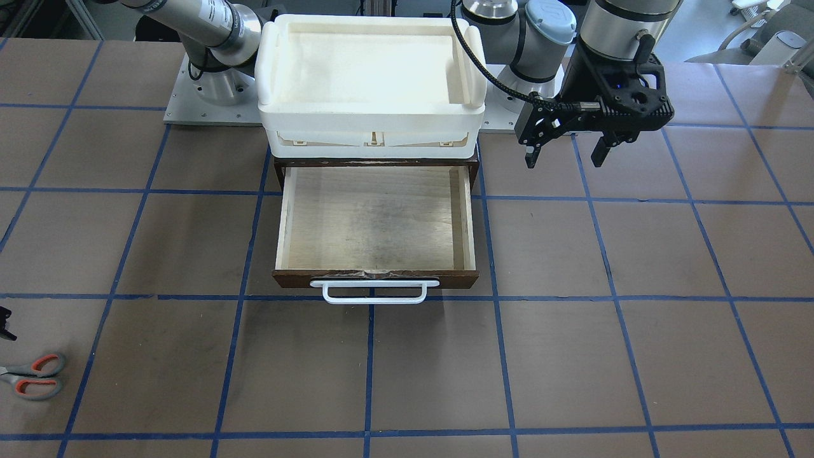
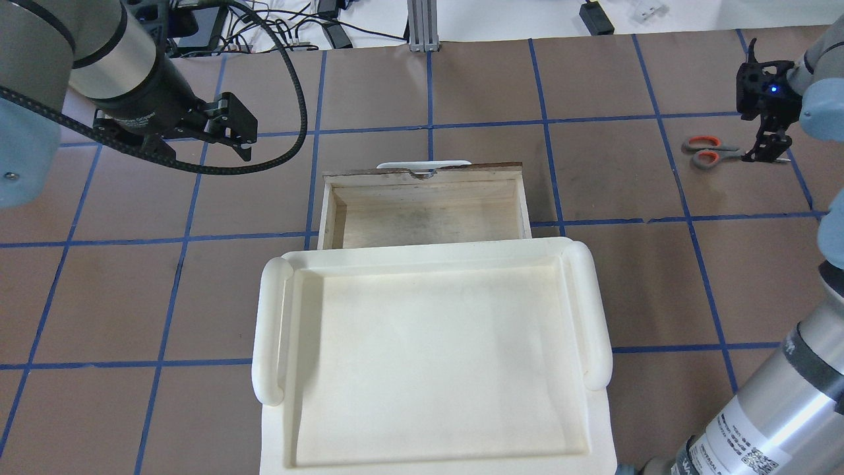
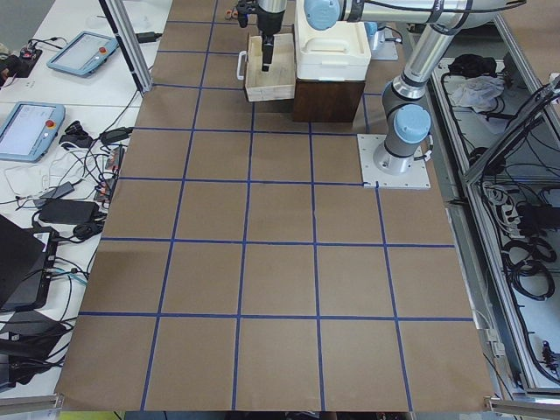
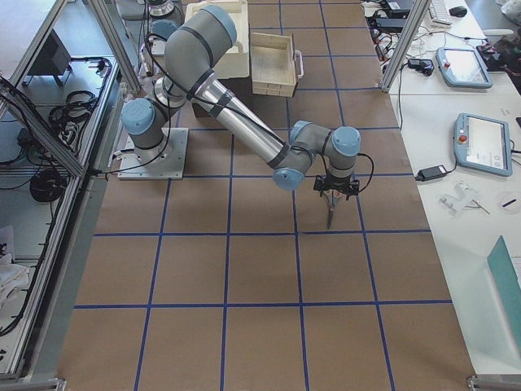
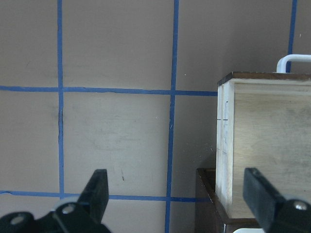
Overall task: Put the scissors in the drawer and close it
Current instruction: 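Move the right gripper over the grey-orange scissors, then lower the right gripper and grasp the scissors by the blades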
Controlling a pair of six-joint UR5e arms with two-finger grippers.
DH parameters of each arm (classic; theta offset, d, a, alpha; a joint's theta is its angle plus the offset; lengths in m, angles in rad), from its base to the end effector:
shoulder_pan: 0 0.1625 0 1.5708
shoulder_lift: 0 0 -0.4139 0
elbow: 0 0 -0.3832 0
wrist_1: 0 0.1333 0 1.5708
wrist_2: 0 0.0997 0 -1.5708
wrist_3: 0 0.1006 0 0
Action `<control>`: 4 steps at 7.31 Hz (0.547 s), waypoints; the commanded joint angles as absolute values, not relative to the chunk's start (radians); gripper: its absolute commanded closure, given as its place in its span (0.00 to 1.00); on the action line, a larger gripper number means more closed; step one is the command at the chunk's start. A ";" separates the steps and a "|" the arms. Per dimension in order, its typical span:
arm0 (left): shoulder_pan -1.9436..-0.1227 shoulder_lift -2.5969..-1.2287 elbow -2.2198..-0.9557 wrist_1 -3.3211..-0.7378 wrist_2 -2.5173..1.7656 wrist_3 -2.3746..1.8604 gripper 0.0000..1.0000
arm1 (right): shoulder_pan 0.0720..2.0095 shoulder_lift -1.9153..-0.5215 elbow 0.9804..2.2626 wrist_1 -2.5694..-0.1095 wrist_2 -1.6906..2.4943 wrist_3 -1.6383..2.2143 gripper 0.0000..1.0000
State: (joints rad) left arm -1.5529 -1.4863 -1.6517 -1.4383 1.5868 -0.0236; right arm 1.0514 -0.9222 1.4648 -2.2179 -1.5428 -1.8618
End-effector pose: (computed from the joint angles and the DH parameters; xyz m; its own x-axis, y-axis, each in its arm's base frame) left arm -0.1234 -0.4630 0.4902 -0.9990 -0.0434 -0.0127 -0.0413 0.9898 -0.1360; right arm -0.2232 -0.6647 0.2049 -0.2235 -0.9687 0.1079 -0.9743 0.2252 0.0033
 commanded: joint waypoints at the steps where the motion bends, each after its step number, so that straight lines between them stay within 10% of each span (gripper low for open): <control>1: -1.552 -1.473 -1.640 -1.436 1.586 -0.028 0.00 | 1.051 -0.899 1.462 -2.218 -1.545 -1.890 0.04; 4: -1.554 -1.451 -1.646 -1.450 1.601 -0.026 0.00 | 1.051 -0.874 1.459 -2.220 -1.545 -1.881 0.04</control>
State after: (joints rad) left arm -1.5532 -1.4602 -1.6415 -1.4416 1.5983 -0.0263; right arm 1.0508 -0.8806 1.4595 -2.2194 -1.5447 -1.8853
